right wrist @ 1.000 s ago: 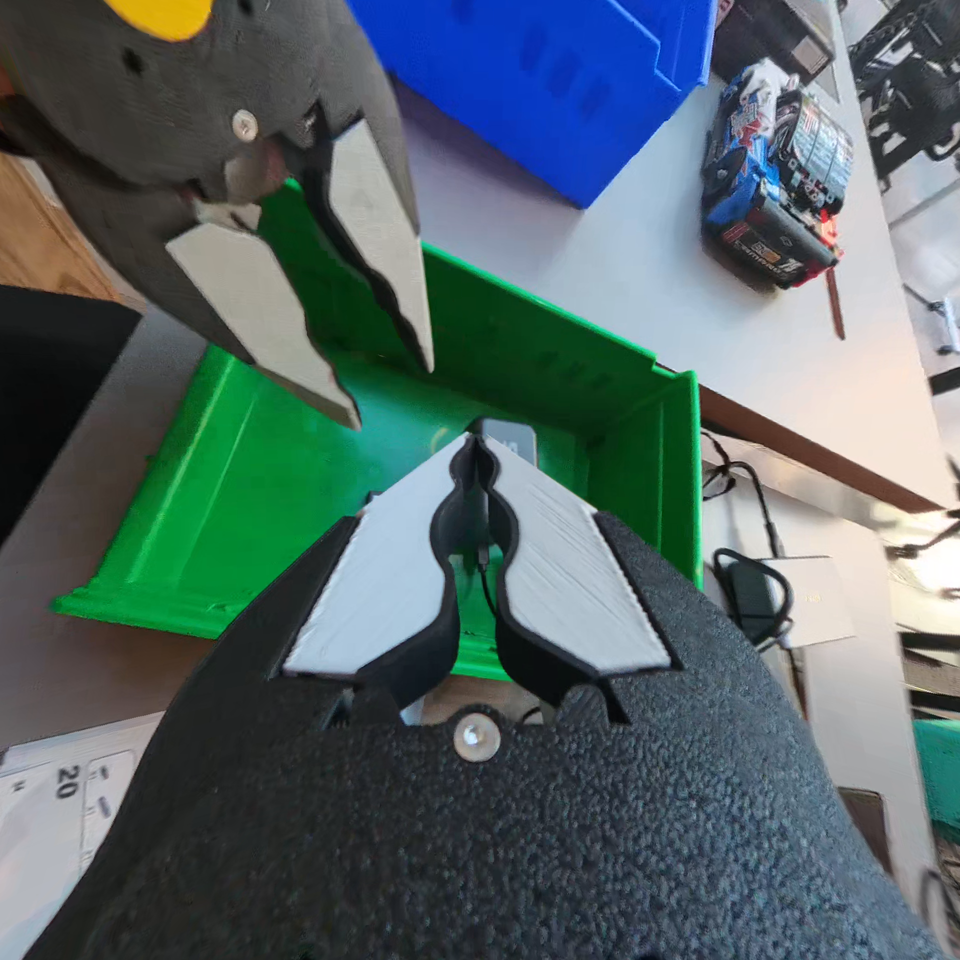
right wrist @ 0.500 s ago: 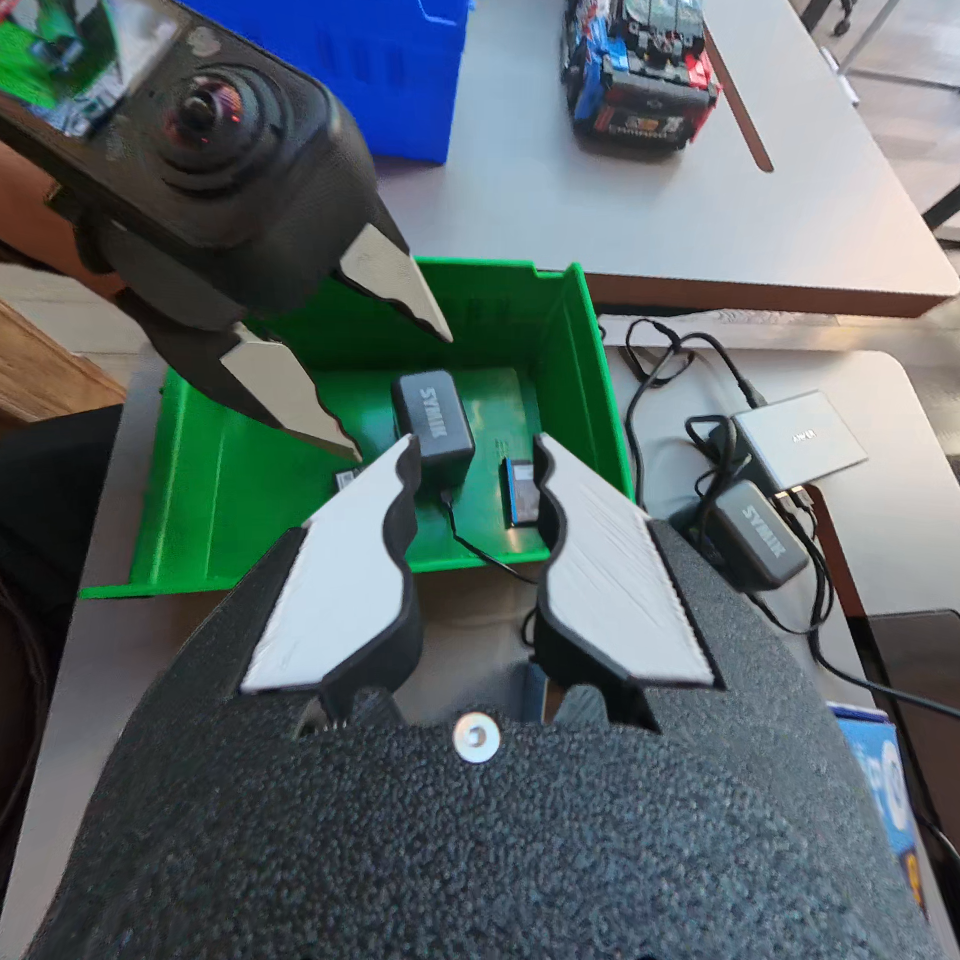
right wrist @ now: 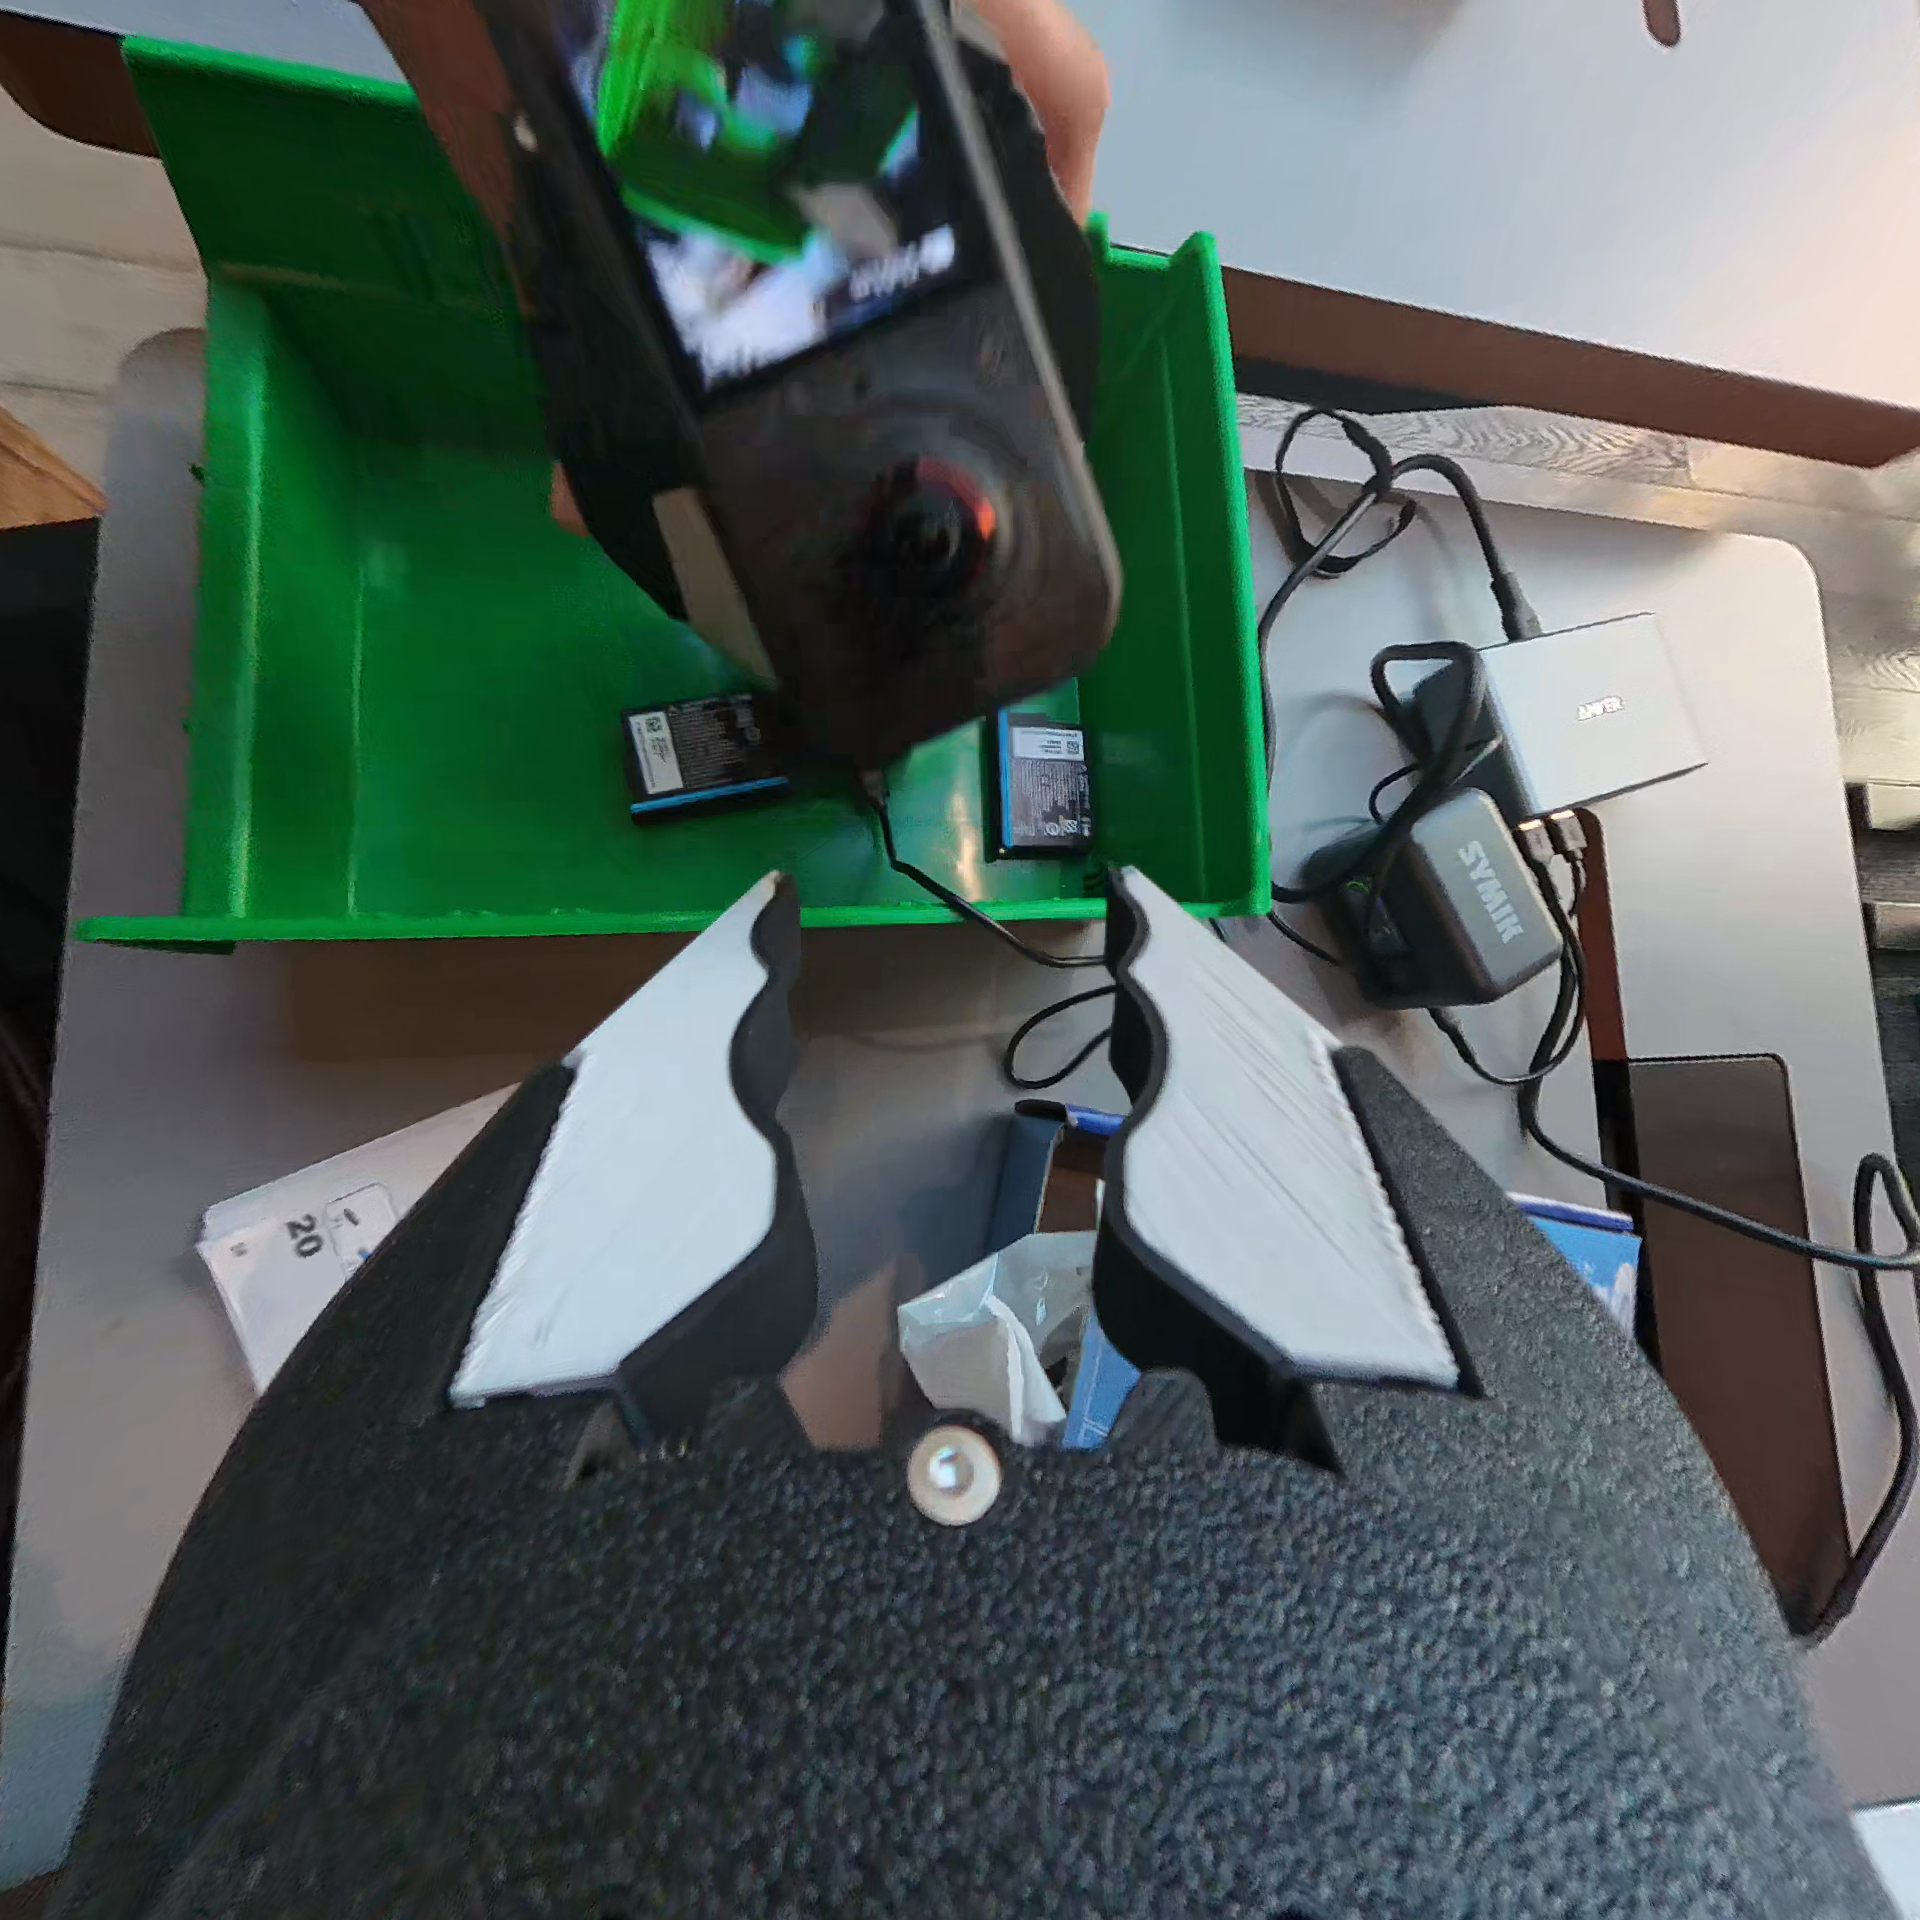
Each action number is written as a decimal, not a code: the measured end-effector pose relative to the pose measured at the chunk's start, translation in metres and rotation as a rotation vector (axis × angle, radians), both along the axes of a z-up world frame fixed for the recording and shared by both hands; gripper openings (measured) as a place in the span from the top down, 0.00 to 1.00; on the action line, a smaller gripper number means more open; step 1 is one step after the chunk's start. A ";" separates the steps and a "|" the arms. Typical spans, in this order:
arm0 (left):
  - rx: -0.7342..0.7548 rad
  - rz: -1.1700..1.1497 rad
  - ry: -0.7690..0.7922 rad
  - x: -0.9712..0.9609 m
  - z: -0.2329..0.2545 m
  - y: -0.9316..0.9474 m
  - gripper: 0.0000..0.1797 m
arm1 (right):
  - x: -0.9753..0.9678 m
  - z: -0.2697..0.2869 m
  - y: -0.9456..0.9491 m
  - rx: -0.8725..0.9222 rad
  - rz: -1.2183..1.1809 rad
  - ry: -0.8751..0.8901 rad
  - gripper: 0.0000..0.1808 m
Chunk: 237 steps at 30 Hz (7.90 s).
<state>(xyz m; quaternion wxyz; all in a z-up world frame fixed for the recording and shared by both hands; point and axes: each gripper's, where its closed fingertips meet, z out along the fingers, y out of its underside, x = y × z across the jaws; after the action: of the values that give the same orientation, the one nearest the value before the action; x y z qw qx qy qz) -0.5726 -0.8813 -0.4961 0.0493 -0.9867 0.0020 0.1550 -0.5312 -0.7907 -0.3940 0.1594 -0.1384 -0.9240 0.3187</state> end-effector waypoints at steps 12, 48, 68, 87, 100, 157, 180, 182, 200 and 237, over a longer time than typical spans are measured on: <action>0.042 0.082 -0.141 0.019 -0.031 -0.017 0.66 | -0.007 0.004 0.004 -0.021 -0.028 0.006 0.70; 0.024 0.136 -0.054 0.049 -0.001 -0.070 0.56 | 0.010 -0.013 -0.029 -0.005 0.093 -0.037 0.73; 0.160 0.084 -0.065 0.078 0.095 -0.018 0.68 | 0.033 -0.003 -0.073 -0.243 0.311 -0.102 0.55; 0.592 0.319 0.097 0.075 0.122 0.004 0.60 | 0.037 0.019 -0.069 -0.409 0.367 -0.202 0.64; 1.134 0.548 0.550 0.065 0.115 0.032 0.51 | 0.023 0.061 -0.086 -0.728 0.229 -0.327 0.65; 1.431 0.596 -0.256 0.077 0.126 0.121 0.42 | 0.000 0.170 -0.022 -1.719 0.325 -0.779 0.66; 1.617 0.294 -0.130 0.105 0.205 0.075 0.52 | 0.036 0.159 -0.053 -1.483 0.449 -0.636 0.65; 1.710 0.296 -0.098 0.109 0.216 0.053 0.54 | 0.046 0.154 -0.062 -1.396 0.486 -0.616 0.65; 1.628 0.237 -0.152 0.143 0.174 0.017 0.69 | 0.113 0.088 -0.109 -0.792 0.662 -0.473 0.66; 1.393 0.149 0.080 0.163 0.122 0.022 0.69 | 0.083 0.076 -0.104 -0.847 0.446 -0.930 0.79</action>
<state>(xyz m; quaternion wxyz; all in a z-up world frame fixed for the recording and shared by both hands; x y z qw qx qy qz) -0.4093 -0.8593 -0.3745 0.6593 -0.7164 -0.1638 0.1592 -0.4484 -0.8945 -0.3176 -0.3934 -0.1178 -0.6982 0.5864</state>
